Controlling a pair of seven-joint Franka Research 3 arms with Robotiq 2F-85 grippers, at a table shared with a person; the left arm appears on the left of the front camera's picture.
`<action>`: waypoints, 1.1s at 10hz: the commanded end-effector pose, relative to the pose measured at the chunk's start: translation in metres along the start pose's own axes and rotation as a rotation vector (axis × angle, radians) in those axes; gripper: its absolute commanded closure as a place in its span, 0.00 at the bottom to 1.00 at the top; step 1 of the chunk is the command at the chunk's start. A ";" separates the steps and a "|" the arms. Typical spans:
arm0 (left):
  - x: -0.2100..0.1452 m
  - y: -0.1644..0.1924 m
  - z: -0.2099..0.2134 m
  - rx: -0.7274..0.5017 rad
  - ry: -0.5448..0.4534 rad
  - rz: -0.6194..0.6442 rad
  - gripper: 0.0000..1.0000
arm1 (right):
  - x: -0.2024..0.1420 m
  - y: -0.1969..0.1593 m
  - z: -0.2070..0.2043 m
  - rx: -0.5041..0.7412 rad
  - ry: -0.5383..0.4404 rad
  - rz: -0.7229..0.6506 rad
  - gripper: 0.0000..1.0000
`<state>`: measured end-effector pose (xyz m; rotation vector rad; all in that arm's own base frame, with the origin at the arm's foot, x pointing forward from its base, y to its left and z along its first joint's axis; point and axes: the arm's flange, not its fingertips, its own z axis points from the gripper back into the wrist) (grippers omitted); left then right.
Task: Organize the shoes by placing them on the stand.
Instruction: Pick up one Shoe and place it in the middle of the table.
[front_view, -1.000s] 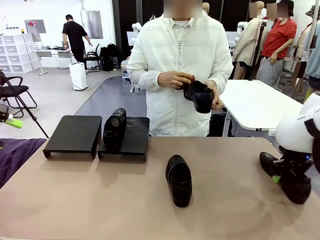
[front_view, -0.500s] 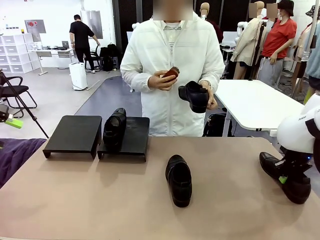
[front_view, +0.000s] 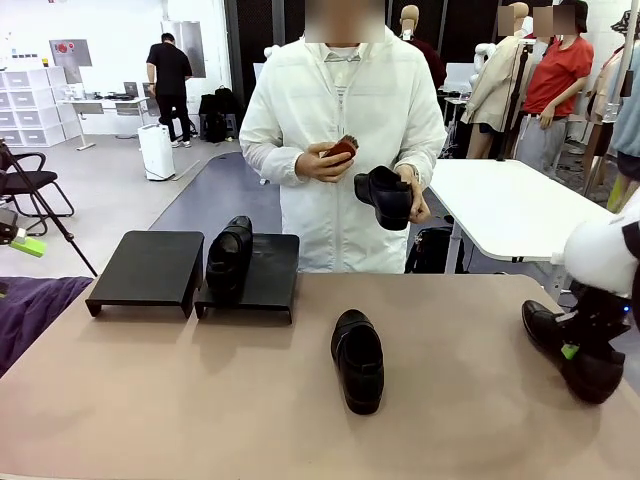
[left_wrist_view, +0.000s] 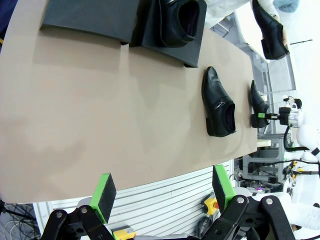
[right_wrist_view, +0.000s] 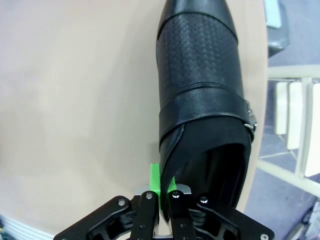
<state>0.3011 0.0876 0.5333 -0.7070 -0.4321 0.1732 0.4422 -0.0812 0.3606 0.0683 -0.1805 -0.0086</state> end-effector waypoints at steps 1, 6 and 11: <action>0.001 -0.002 0.001 -0.004 0.006 0.016 0.00 | 0.001 -0.003 0.077 0.107 -0.060 -0.050 1.00; 0.001 -0.002 0.001 -0.004 0.006 0.016 0.00 | -0.059 0.018 0.241 0.144 -0.221 -0.083 1.00; 0.001 -0.002 0.001 -0.004 0.006 0.016 0.00 | -0.065 0.018 0.250 0.130 -0.197 -0.066 1.00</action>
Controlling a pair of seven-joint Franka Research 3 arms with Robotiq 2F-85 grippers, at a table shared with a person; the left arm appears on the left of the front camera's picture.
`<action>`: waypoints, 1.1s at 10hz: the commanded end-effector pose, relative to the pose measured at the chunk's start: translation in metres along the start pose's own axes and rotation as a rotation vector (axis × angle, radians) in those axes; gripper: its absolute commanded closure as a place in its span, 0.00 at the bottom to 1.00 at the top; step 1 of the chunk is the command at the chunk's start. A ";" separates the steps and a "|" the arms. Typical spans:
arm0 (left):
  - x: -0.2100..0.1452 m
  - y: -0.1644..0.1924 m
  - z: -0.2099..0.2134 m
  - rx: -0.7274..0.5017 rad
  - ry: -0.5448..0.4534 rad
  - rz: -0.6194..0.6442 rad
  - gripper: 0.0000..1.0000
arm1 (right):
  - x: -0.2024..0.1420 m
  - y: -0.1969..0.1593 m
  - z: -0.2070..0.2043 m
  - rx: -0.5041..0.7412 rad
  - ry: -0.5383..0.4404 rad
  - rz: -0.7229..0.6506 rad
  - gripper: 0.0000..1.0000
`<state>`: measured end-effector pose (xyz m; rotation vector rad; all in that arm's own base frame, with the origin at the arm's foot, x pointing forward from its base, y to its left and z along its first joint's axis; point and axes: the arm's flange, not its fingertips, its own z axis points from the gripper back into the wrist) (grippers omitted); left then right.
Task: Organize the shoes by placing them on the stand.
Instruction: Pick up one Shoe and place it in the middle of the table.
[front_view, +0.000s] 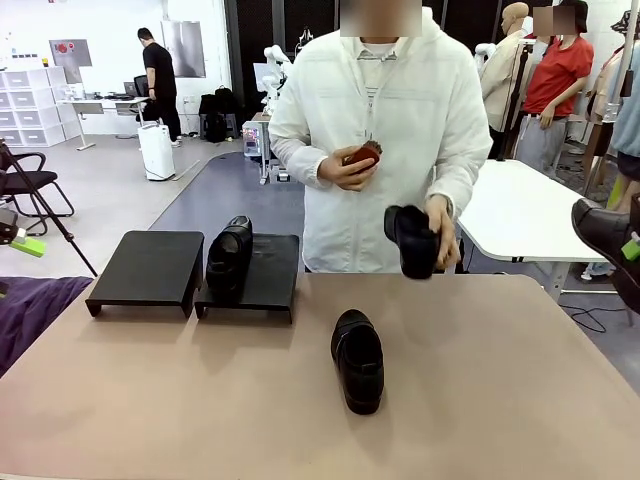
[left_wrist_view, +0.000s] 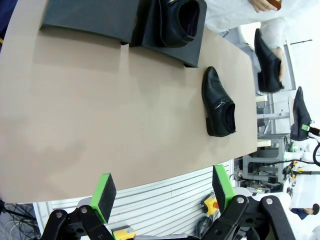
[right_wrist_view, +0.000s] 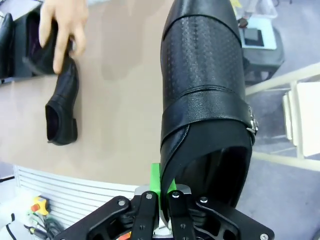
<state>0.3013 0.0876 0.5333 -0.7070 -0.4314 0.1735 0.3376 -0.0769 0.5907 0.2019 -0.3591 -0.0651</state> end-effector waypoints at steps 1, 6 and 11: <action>0.001 -0.002 0.001 -0.004 0.005 0.015 0.00 | -0.004 0.018 -0.014 0.018 -0.007 0.033 1.00; 0.001 -0.002 0.001 -0.004 0.005 0.015 0.00 | -0.023 -0.042 0.036 -0.026 0.015 -0.043 1.00; 0.001 -0.002 0.001 -0.004 0.005 0.015 0.00 | -0.063 -0.090 0.056 -0.076 -0.080 -0.151 1.00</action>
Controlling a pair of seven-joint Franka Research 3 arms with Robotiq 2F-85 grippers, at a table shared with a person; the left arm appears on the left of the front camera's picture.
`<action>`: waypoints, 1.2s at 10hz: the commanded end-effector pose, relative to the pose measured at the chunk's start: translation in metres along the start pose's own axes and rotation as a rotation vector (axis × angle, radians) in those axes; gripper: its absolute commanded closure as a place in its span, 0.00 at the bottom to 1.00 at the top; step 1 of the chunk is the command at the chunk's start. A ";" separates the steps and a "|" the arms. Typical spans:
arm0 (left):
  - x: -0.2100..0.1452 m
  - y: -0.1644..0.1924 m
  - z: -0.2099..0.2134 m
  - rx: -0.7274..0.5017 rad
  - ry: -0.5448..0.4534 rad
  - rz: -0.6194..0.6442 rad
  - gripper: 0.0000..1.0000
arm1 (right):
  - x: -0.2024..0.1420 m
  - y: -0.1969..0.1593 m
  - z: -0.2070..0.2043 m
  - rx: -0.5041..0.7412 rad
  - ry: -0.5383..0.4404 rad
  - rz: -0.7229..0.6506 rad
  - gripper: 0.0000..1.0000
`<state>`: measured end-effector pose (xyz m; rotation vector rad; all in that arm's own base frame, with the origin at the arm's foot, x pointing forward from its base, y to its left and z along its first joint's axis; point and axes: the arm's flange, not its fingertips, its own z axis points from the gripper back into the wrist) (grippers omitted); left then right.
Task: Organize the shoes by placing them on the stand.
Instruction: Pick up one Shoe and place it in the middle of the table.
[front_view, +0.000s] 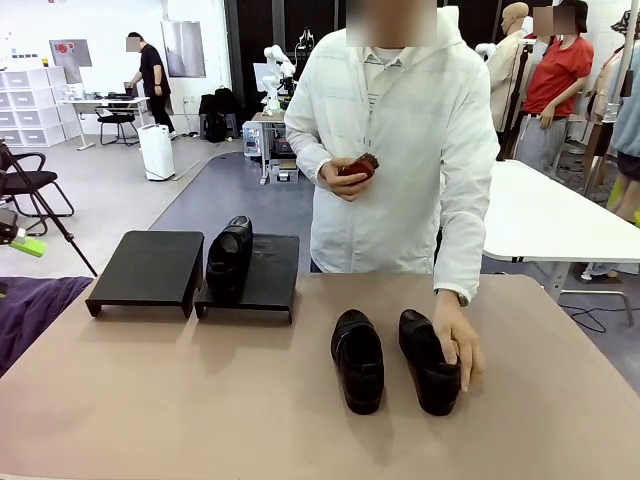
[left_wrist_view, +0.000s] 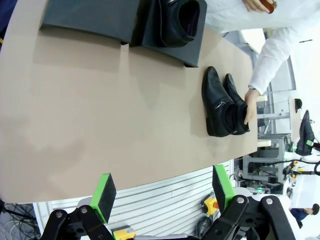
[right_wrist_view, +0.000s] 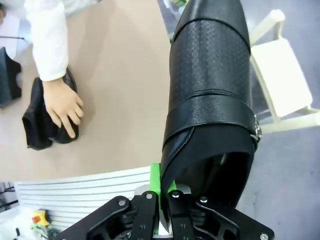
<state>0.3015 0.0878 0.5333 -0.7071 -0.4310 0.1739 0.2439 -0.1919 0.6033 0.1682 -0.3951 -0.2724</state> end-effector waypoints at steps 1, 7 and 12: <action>0.001 -0.002 0.001 -0.005 0.005 0.015 0.00 | 0.005 0.030 -0.014 -0.002 -0.019 0.060 1.00; 0.001 -0.002 0.001 -0.005 0.005 0.015 0.00 | -0.014 0.173 -0.014 0.094 -0.044 0.285 1.00; 0.001 -0.002 0.001 -0.005 0.005 0.015 0.00 | -0.080 0.437 -0.093 0.310 0.067 0.542 1.00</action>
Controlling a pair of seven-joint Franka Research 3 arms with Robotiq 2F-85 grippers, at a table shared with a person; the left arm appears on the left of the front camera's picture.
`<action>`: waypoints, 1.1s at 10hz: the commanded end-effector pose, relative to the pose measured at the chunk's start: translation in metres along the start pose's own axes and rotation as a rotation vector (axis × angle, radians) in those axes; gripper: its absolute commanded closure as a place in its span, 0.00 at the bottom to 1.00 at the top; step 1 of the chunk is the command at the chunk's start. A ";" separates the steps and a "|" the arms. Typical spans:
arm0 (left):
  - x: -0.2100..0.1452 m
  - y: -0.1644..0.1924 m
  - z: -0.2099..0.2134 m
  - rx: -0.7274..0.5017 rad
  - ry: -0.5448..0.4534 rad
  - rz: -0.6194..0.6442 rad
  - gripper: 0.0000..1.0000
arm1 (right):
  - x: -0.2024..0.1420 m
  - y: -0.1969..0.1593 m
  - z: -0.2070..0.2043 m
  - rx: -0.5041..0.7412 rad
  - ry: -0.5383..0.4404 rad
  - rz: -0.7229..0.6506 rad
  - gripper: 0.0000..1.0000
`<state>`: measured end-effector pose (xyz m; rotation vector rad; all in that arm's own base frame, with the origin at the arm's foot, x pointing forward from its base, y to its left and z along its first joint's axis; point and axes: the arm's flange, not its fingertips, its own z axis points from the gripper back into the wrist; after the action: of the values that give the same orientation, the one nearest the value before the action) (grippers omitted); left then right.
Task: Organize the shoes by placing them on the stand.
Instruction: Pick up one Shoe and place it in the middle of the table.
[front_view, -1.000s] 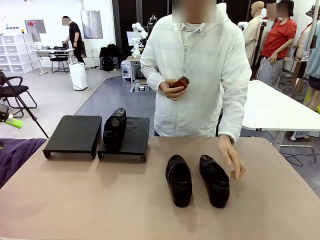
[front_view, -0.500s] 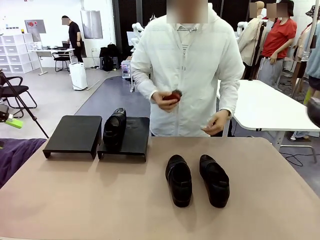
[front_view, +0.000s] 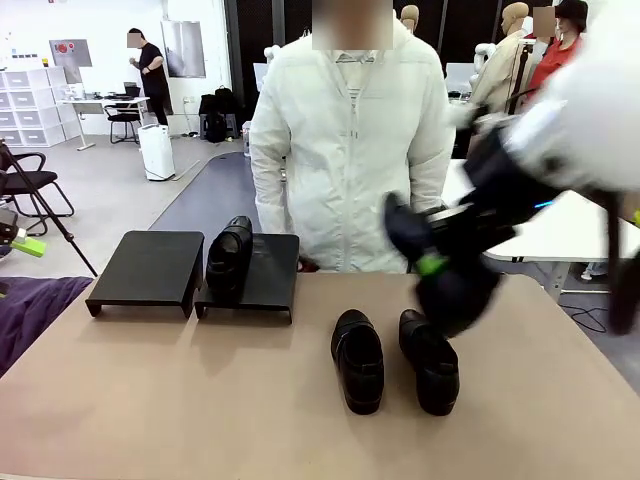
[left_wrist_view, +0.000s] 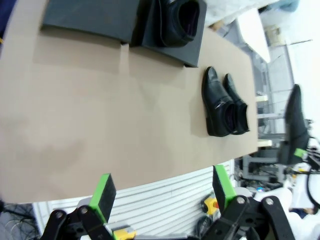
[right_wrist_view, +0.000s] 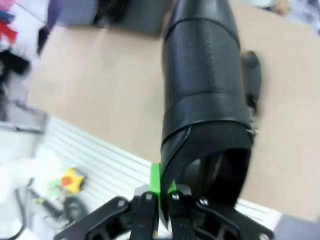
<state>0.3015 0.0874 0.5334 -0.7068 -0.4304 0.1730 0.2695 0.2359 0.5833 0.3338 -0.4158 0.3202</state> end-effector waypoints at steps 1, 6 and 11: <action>0.001 -0.002 0.001 -0.005 0.004 0.016 0.00 | 0.048 0.042 -0.064 0.072 0.093 0.030 1.00; 0.001 -0.002 0.001 -0.005 0.004 0.016 0.00 | 0.034 0.076 -0.181 0.003 0.138 -0.185 1.00; 0.001 -0.002 0.001 -0.005 0.004 0.016 0.00 | 0.026 0.077 -0.195 0.041 0.197 -0.132 1.00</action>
<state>0.3015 0.0875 0.5334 -0.7071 -0.4302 0.1733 0.3268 0.3867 0.4468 0.3667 -0.1911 0.2352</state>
